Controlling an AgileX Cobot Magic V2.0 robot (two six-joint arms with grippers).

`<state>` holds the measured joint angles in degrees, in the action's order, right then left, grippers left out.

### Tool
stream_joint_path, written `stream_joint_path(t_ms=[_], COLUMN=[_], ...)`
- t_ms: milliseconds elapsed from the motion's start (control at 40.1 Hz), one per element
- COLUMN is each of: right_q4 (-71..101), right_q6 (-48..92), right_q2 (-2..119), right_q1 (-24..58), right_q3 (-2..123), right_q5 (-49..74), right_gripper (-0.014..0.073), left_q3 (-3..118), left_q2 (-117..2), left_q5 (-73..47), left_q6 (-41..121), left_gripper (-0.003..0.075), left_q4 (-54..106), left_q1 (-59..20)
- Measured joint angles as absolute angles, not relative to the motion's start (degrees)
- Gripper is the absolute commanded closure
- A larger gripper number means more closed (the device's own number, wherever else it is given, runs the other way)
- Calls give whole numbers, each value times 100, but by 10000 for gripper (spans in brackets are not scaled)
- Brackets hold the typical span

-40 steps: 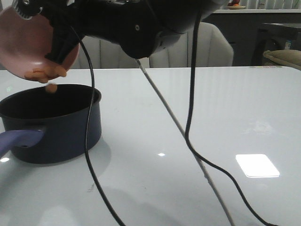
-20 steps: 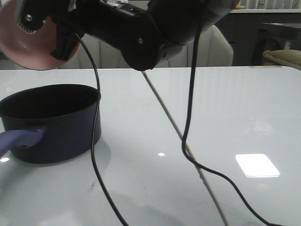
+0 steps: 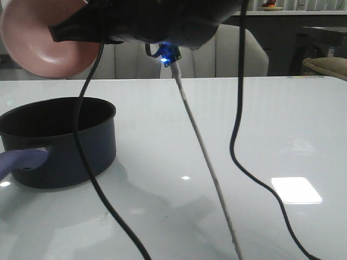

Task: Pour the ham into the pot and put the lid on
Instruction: 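Tilt the bowl with the right gripper to pour carrots into pot, then carry the empty bowl back and lower it onto the table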

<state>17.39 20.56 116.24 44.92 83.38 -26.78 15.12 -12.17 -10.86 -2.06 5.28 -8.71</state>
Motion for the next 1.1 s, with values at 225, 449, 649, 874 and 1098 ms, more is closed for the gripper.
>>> stream_joint_path(t_ms=[225, 449, 649, 874, 1098], right_q4=[1759, 1759, 1726, 1726, 1805], right_q6=[1940, 1916, 1531, 1284, 1272], right_q2=[10858, 10237, 9911, 9601, 9601], right_q1=[4492, 4154, 3233, 2172, 1176], right_q3=[8327, 8327, 8258, 7377, 6494], right_q5=[234, 2240, 3229, 3398, 3677], right_gripper=[454, 454, 454, 454, 454], left_q3=[1512, 1512, 1512, 1512, 1512], left_q2=[-1217, -1217, -1217, -1217, -1217], left_q5=[-1086, -1086, -1086, -1086, -1086], left_q6=[-206, -206, -206, -206, -206], left_gripper=[158, 158, 158, 158, 158], left_q4=[528, 528, 528, 528, 528], left_q1=[-871, -871, -871, -871, -871])
